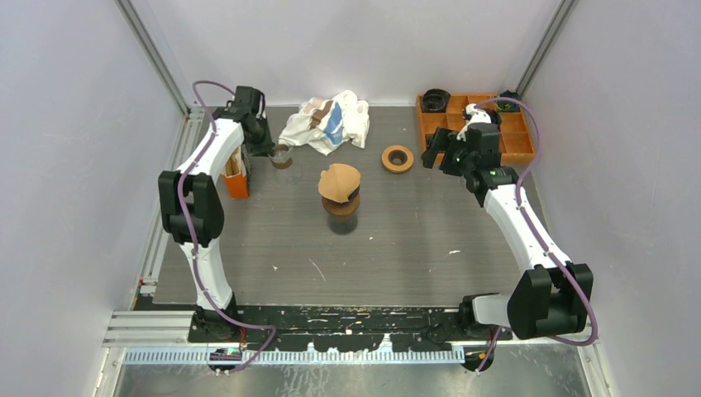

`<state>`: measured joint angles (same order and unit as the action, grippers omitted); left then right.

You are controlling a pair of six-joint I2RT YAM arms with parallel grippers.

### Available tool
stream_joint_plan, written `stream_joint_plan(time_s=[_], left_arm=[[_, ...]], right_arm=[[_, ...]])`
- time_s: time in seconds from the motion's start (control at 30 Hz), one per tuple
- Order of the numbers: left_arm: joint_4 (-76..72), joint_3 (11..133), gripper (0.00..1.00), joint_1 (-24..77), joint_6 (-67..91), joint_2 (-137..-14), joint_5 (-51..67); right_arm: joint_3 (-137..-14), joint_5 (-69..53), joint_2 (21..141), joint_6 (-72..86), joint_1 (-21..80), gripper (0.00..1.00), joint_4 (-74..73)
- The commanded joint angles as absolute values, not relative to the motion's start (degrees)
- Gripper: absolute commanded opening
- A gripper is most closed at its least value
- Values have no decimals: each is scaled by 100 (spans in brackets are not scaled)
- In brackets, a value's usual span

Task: Place the coffee filter in the dripper
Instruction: Pick up the coffee server from the center of the board, then place the coffee server at the center of the board.

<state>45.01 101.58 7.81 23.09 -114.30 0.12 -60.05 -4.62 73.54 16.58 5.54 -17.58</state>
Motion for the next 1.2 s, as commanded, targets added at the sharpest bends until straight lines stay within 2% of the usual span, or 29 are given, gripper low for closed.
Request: stream_joint_plan(time_s=[0.0,0.17,0.57,0.83,1.17], left_arm=[[4689,10206,9,827,2176,-11137,62],[4873,9697,5,975,2158,-10603,21],[4981,8012,5,1696,2259,-9013,-398],[5034,6925,5,2752,2748,-8011,-722],[5178,6313,7,4124,3550,-6999,-1424]], right_arm=[[-6040,-715,7129,1755,558,91,-1503],[-6001,-1092,7087,1880,562,91,-1503],[-5397,-1909,6889,2095,570,91,-1113],[-5085,-1939,6586,2025,759,90,-1090],[-4934,-1700,6415,1906,1089,90,-1108]])
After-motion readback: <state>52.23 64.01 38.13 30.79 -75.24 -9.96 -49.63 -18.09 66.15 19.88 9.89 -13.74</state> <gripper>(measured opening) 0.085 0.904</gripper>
